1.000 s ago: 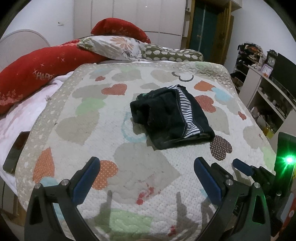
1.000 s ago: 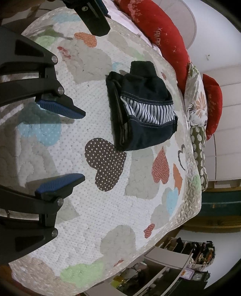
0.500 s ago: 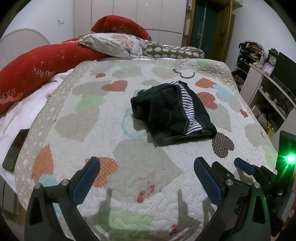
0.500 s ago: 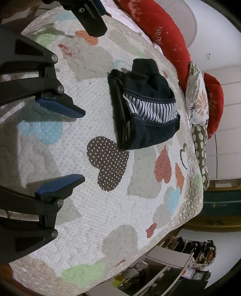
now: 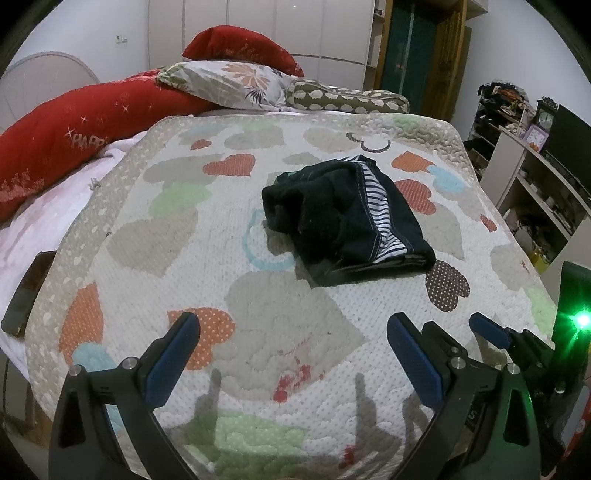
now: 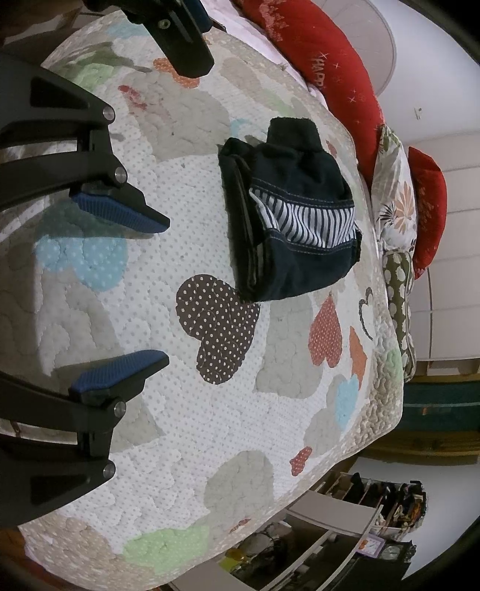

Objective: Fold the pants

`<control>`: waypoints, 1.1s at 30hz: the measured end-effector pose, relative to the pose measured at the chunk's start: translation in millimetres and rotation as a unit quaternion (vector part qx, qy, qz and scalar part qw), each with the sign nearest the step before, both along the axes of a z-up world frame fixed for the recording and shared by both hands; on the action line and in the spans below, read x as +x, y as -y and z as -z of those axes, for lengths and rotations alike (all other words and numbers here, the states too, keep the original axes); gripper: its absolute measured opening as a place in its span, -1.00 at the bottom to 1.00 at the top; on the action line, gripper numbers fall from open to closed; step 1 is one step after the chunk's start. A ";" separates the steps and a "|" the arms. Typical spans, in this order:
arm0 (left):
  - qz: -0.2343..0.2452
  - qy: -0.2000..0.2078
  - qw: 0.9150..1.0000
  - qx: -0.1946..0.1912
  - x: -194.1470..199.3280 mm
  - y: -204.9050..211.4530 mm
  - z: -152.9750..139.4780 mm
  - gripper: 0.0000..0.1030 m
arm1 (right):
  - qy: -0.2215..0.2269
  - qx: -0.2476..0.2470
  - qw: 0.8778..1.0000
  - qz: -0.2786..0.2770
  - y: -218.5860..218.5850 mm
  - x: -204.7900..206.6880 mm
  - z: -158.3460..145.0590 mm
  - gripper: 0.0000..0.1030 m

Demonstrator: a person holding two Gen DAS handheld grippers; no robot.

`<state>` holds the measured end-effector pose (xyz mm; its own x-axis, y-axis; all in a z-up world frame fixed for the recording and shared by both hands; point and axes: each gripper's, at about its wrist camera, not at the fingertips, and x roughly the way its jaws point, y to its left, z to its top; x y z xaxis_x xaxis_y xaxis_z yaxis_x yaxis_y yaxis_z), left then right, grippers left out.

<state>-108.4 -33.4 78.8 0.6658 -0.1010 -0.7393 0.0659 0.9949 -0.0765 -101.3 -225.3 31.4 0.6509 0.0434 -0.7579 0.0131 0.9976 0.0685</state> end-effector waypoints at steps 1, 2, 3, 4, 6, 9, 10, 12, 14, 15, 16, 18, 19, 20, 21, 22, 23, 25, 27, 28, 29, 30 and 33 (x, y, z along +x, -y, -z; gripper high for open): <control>0.000 -0.001 1.000 0.000 -0.4 -0.2 0.7 0.96 | 0.000 -0.001 1.000 -0.001 -0.2 -0.1 0.2 0.37; 0.000 -0.001 1.000 0.000 -0.5 -0.3 0.8 0.96 | 0.000 -0.002 1.000 -0.001 -1.6 0.0 0.3 0.37; 0.000 -0.001 1.000 0.000 0.2 -0.2 1.0 0.96 | 0.000 -0.004 1.000 -0.002 -2.1 0.3 0.4 0.38; 0.000 -0.002 1.000 -0.001 0.4 -0.2 1.6 0.96 | 0.000 -0.005 1.000 -0.003 -2.4 0.2 0.7 0.38; 0.001 -0.004 1.000 -0.003 0.6 -0.4 2.4 0.96 | 0.001 -0.009 1.000 -0.005 -4.5 -0.8 0.7 0.39; 0.002 -0.004 1.000 -0.004 0.9 -0.4 2.8 0.96 | 0.003 -0.014 1.000 -0.007 -6.1 -1.2 0.6 0.39; 0.003 -0.004 1.000 -0.006 0.6 -0.5 3.4 0.96 | 0.003 -0.016 1.000 -0.008 -6.3 -0.9 0.7 0.39; 0.004 -0.005 1.000 -0.007 1.0 -0.5 4.0 0.96 | 0.003 -0.019 1.000 -0.009 -7.3 -0.5 1.1 0.40; 0.005 -0.007 1.000 -0.008 0.7 -0.6 4.7 0.96 | 0.004 -0.022 1.000 -0.008 -7.3 -0.5 1.5 0.40; 0.006 -0.008 1.000 -0.010 1.2 -0.6 5.0 0.96 | 0.004 -0.023 1.000 -0.008 -8.1 -0.8 1.5 0.40; 0.006 -0.009 1.000 -0.011 1.1 -0.7 5.6 0.96 | 0.005 -0.023 1.000 -0.007 -8.3 -0.8 1.6 0.40; 0.008 -0.011 1.000 -0.013 1.8 -0.7 6.6 0.96 | 0.005 -0.024 1.000 -0.006 -8.0 -0.8 1.5 0.40; 0.008 -0.012 1.000 -0.015 2.3 -1.0 7.0 0.96 | 0.006 -0.023 1.000 -0.006 -7.6 -0.1 1.7 0.40; 0.009 -0.014 1.000 -0.016 2.6 -1.3 7.5 0.96 | 0.006 -0.023 1.000 -0.005 -7.4 0.2 1.7 0.40; 0.009 -0.015 1.000 -0.016 2.8 -1.3 8.0 0.96 | 0.006 -0.023 1.000 -0.005 -7.7 -0.2 1.8 0.40; 0.010 -0.016 1.000 -0.017 3.3 -1.5 8.7 0.96 | 0.007 -0.024 1.000 -0.005 -7.6 -0.1 1.8 0.40; 0.010 -0.018 1.000 -0.019 3.4 -1.5 9.8 0.96 | 0.007 -0.025 1.000 -0.005 -7.7 -0.1 1.7 0.40; 0.010 -0.022 0.999 -0.022 4.3 -2.5 11.6 0.96 | 0.008 -0.026 1.000 -0.005 -7.3 0.2 1.7 0.40; 0.010 -0.026 0.999 -0.026 5.1 -3.3 14.1 0.96 | 0.010 -0.030 0.999 -0.005 -7.6 -0.1 1.7 0.40; 0.010 -0.028 0.999 -0.026 5.4 -3.5 15.5 0.96 | 0.011 -0.031 0.999 -0.004 -8.0 -0.8 1.7 0.40; 0.010 -0.029 0.999 -0.026 6.2 -4.0 16.8 0.96 | 0.012 -0.032 0.999 -0.003 -7.6 -0.5 1.8 0.40; 0.010 -0.031 0.999 -0.026 6.9 -4.3 18.4 0.96 | 0.013 -0.033 0.999 -0.002 -7.8 -0.7 2.0 0.40; 0.009 -0.038 0.999 -0.028 10.1 -5.8 23.4 0.96 | 0.016 -0.037 0.999 -0.001 -7.9 -0.3 2.8 0.40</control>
